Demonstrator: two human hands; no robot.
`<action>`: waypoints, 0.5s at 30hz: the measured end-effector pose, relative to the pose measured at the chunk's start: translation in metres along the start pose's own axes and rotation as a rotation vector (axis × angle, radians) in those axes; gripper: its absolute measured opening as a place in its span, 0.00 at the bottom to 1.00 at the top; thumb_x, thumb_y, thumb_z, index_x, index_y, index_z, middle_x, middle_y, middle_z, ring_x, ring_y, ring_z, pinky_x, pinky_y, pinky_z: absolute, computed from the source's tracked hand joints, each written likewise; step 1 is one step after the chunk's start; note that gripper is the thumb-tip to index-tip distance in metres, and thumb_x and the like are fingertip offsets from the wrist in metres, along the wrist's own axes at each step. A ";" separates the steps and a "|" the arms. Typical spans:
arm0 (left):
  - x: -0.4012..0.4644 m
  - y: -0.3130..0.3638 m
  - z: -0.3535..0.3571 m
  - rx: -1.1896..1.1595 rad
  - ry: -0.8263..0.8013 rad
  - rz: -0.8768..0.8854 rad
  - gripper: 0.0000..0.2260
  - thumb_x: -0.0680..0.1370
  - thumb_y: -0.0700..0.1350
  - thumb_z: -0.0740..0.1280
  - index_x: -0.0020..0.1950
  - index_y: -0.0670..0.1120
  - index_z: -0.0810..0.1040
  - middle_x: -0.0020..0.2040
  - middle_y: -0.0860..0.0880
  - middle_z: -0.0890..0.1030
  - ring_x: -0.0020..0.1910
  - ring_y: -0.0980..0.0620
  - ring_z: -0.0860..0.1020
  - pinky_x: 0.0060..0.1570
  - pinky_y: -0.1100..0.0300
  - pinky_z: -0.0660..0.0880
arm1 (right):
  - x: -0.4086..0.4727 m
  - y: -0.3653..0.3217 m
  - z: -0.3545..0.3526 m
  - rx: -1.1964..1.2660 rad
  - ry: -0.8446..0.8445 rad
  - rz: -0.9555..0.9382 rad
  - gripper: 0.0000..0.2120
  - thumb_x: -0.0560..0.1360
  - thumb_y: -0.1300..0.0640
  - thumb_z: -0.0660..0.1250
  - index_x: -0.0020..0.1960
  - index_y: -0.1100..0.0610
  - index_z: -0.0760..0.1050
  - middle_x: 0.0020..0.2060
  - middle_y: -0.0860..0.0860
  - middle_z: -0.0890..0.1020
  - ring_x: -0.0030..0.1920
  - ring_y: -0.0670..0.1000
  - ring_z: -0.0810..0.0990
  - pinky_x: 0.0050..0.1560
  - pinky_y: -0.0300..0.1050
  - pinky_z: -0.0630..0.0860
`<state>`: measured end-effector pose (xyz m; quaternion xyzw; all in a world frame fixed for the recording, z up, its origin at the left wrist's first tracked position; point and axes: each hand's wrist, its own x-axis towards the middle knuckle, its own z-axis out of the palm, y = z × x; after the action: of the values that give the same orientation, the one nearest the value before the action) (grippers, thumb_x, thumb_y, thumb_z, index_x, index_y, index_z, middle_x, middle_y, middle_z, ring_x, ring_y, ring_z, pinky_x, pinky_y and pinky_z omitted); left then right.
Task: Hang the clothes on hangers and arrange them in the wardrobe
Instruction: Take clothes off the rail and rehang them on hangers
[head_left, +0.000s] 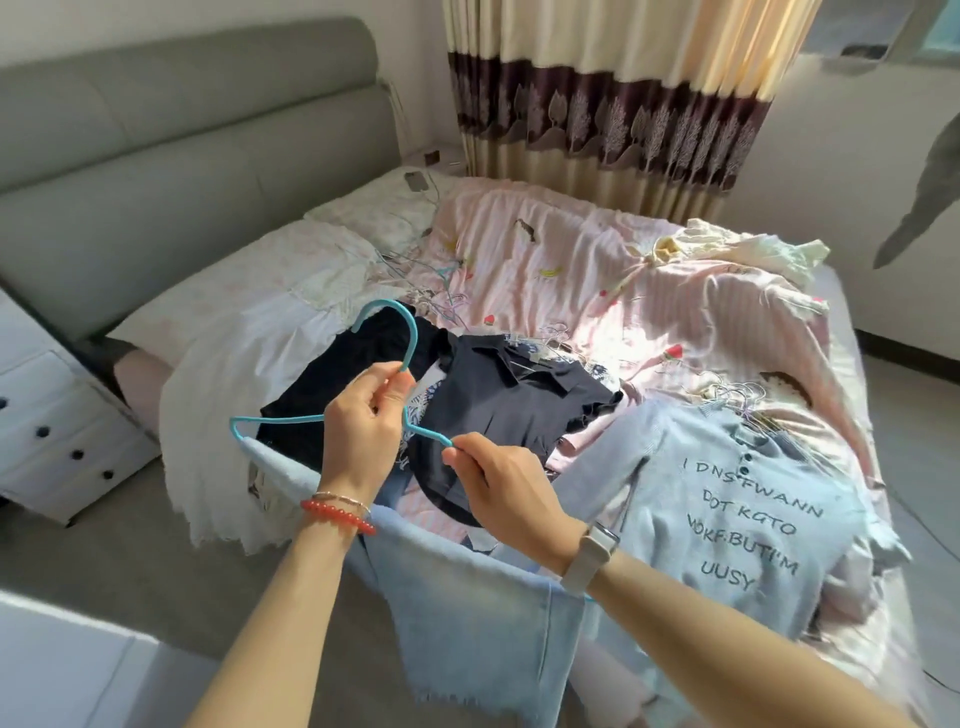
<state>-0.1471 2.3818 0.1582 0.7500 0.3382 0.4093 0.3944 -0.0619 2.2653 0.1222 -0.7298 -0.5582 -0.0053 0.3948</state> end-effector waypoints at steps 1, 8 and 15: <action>0.005 -0.002 -0.009 0.021 0.017 0.008 0.08 0.77 0.42 0.63 0.49 0.39 0.79 0.32 0.54 0.73 0.32 0.58 0.72 0.35 0.73 0.67 | 0.007 -0.005 0.006 0.017 -0.007 -0.018 0.14 0.77 0.54 0.57 0.45 0.64 0.76 0.27 0.58 0.78 0.28 0.63 0.74 0.28 0.48 0.69; 0.048 -0.011 -0.077 0.126 0.166 0.033 0.05 0.78 0.43 0.63 0.43 0.47 0.77 0.31 0.57 0.74 0.32 0.57 0.72 0.34 0.68 0.69 | 0.071 -0.046 0.051 0.185 -0.044 -0.112 0.14 0.79 0.54 0.58 0.48 0.63 0.76 0.30 0.59 0.78 0.29 0.60 0.75 0.30 0.52 0.70; 0.150 -0.010 -0.087 0.214 0.260 0.177 0.07 0.77 0.43 0.63 0.46 0.42 0.80 0.37 0.50 0.79 0.34 0.57 0.74 0.36 0.75 0.67 | 0.172 -0.046 0.076 0.405 0.043 -0.100 0.12 0.78 0.58 0.60 0.45 0.66 0.76 0.26 0.56 0.72 0.26 0.53 0.66 0.29 0.52 0.65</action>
<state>-0.1601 2.5383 0.2328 0.7553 0.3607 0.4977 0.2275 -0.0676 2.4521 0.1733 -0.6065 -0.5748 0.0721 0.5445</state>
